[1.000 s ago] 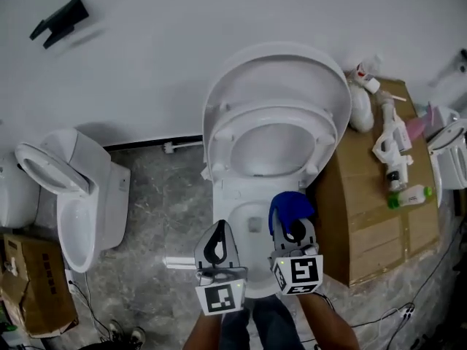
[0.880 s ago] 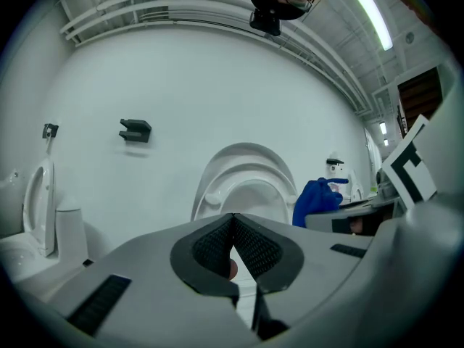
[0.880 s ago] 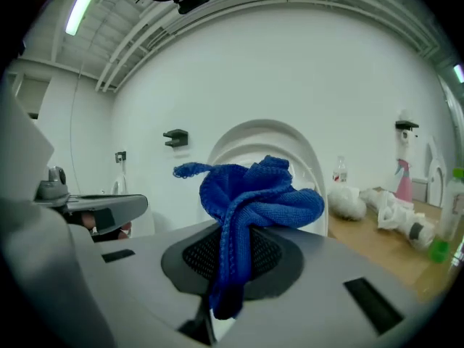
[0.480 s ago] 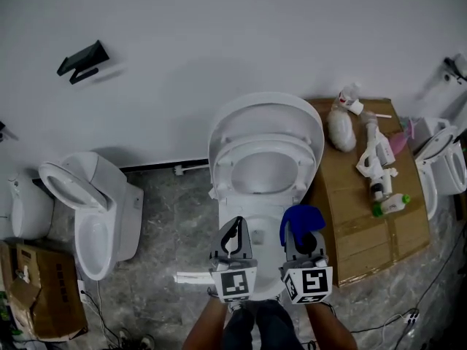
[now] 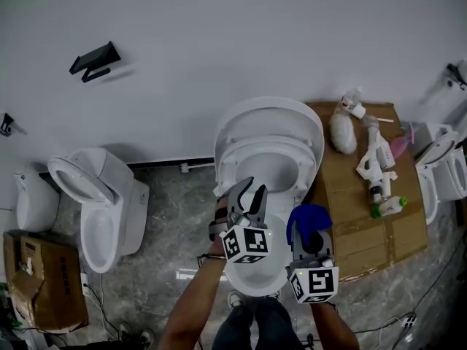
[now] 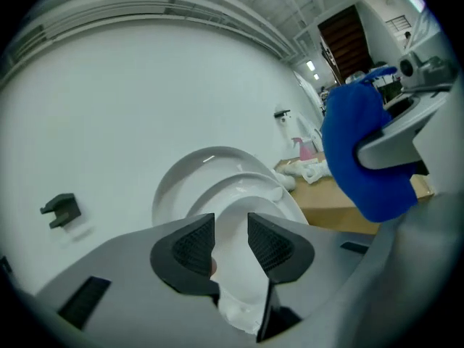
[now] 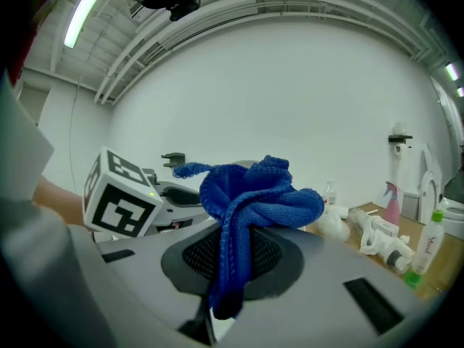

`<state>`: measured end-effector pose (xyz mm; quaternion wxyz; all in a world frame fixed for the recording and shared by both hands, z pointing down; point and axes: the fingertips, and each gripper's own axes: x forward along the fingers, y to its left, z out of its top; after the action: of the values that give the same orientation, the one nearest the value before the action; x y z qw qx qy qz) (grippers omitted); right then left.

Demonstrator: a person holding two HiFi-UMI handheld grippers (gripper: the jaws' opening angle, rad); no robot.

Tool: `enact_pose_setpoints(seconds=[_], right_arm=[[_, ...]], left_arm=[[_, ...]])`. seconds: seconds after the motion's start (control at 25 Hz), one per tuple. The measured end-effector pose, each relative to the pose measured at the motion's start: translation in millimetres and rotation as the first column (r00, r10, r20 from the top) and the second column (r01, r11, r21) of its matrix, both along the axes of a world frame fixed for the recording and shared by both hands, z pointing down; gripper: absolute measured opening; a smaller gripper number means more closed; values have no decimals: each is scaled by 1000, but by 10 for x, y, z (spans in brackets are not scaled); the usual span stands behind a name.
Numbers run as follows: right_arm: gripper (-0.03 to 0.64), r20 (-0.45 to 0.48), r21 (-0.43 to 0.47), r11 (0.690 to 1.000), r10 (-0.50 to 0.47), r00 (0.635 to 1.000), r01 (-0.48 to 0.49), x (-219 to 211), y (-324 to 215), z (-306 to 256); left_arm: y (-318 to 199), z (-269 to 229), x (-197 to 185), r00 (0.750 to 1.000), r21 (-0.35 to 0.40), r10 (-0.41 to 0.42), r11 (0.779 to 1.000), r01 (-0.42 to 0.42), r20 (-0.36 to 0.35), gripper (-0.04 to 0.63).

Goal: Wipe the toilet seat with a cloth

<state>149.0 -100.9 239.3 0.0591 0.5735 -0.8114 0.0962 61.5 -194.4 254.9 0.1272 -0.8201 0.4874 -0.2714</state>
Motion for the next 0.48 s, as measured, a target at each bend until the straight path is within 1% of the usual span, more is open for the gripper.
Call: enact_pose_setpoints(seconds=[0.12,0.24,0.36,0.48], right_arm=[[54,-1,-3,1000,-5,1000,5,59,14,-59],[54,-1,4,1000,2,1000,-2,132,21,-131],[54,-34,25,1000,-8,999,9,173,13,-212],[54,-68,49,999,-20,997,23,189,48,-302]], left_arm=[[-224,-35,103,994,-36,36,999,-32,101,199],[-416,-69,191,979,-58,69,997,-59,193,236],[-621,-39,235,947,-94,92,993,-65,309,275],[-790,-9,278,903,-105,110,992,-72,415,283]])
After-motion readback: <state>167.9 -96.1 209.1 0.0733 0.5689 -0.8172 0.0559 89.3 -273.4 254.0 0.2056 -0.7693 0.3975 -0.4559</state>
